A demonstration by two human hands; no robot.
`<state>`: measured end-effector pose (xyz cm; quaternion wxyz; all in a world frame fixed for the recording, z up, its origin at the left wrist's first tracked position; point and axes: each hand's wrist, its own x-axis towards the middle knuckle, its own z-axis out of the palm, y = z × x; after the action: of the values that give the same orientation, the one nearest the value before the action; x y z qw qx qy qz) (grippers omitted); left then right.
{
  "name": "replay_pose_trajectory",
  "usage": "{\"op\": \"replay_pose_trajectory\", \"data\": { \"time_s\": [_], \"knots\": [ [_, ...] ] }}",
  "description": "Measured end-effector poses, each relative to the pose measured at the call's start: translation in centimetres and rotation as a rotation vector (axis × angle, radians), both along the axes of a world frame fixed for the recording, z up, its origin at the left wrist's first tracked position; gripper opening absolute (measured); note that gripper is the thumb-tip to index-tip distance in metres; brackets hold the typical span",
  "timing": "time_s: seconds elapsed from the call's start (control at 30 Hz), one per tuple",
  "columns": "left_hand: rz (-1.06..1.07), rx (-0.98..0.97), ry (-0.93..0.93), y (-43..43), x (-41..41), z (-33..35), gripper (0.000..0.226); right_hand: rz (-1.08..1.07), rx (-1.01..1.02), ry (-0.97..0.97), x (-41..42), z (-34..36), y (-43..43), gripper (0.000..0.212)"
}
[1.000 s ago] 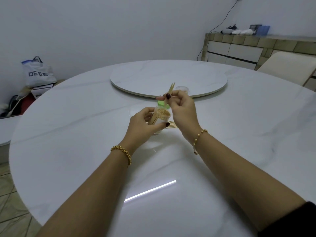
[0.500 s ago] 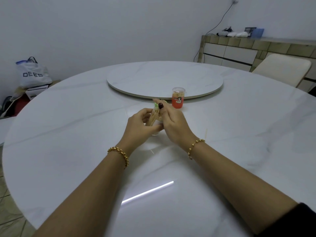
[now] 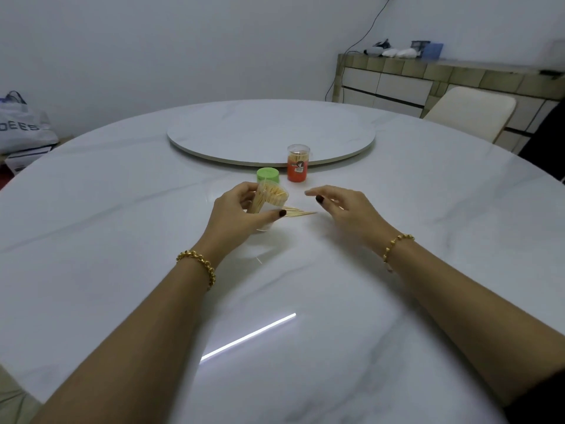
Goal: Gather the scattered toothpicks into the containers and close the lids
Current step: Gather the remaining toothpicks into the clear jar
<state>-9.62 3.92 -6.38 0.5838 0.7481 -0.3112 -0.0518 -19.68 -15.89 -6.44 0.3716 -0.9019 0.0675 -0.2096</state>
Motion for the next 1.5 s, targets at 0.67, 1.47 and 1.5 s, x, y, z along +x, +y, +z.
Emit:
{"op": "replay_pose_trajectory", "data": {
  "time_s": [0.67, 1.47, 1.5],
  "knots": [
    [0.073, 0.003, 0.002, 0.9, 1.1, -0.3, 0.053, -0.116, -0.275, 0.069, 2.2, -1.8, 0.8, 0.005],
    [0.173, -0.015, 0.029, 1.9, 2.3, -0.4, 0.050, -0.145, -0.360, 0.015, 6.6, -2.4, 4.0, 0.020],
    [0.169, -0.015, 0.028, 1.9, 2.3, -0.4, 0.051, -0.143, -0.396, 0.025, 6.6, -2.4, 4.0, 0.021]
  ]
}}
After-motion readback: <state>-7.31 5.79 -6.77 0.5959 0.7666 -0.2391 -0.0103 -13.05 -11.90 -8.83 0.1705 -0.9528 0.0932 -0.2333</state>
